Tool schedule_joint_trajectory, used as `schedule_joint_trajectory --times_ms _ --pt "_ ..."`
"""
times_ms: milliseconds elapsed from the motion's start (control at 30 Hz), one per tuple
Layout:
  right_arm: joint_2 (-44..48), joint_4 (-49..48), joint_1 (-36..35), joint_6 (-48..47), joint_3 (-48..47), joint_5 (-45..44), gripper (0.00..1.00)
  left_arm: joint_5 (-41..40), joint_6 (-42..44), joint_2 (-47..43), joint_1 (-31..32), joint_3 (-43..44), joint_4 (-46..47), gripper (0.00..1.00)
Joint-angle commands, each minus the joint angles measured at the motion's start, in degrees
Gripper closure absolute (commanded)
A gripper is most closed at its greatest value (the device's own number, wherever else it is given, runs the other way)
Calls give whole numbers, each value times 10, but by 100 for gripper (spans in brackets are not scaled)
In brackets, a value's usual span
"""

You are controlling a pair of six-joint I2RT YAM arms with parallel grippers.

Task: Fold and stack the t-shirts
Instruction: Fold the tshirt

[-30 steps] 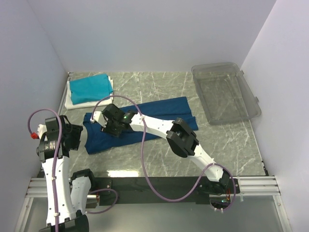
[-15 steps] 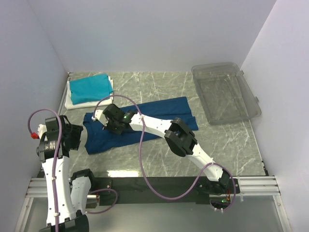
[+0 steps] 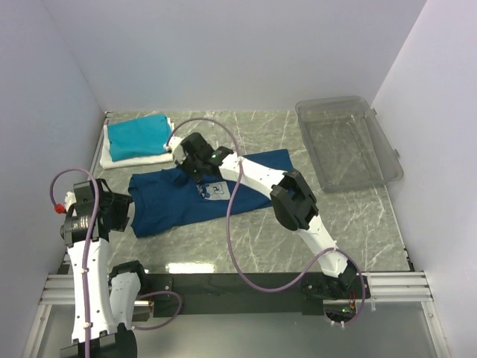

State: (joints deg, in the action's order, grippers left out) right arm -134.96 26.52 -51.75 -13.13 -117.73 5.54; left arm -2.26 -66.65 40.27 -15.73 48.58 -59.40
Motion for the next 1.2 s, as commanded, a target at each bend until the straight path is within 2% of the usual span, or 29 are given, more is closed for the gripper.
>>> schedule_joint_trajectory --times_ms 0,133,167,267,400,433,567,600,700,767,1033,1167 --pt "23 -14 26 27 -26 -23 86 18 15 2 -3 -5 32 40" --pt "7 5 42 36 -56 -40 54 26 21 3 -2 -10 42 40" --pt "7 6 44 37 -57 -38 43 30 23 2 -3 -12 45 40" --pt "24 8 50 32 -44 -34 36 45 28 -4 -3 -25 62 40" --pt "71 44 74 -10 -9 24 36 66 42 -2 -3 -54 84 40" --pt "84 64 82 -34 -4 121 36 72 45 1 -3 -60 89 40" --pt "171 204 151 -195 43 356 37 88 57 24 -3 -81 98 41" --pt "191 232 161 -230 79 374 37 90 59 28 -2 -88 98 41" --pt "278 249 203 -297 194 386 37 96 45 37 -3 -97 97 43" --pt "323 244 236 -306 263 360 37 99 24 41 -2 -102 83 43" --pt "364 326 350 -403 376 317 39 125 -39 54 -2 -151 98 44" --pt "395 288 396 -373 442 265 43 135 -50 61 0 -180 128 45"
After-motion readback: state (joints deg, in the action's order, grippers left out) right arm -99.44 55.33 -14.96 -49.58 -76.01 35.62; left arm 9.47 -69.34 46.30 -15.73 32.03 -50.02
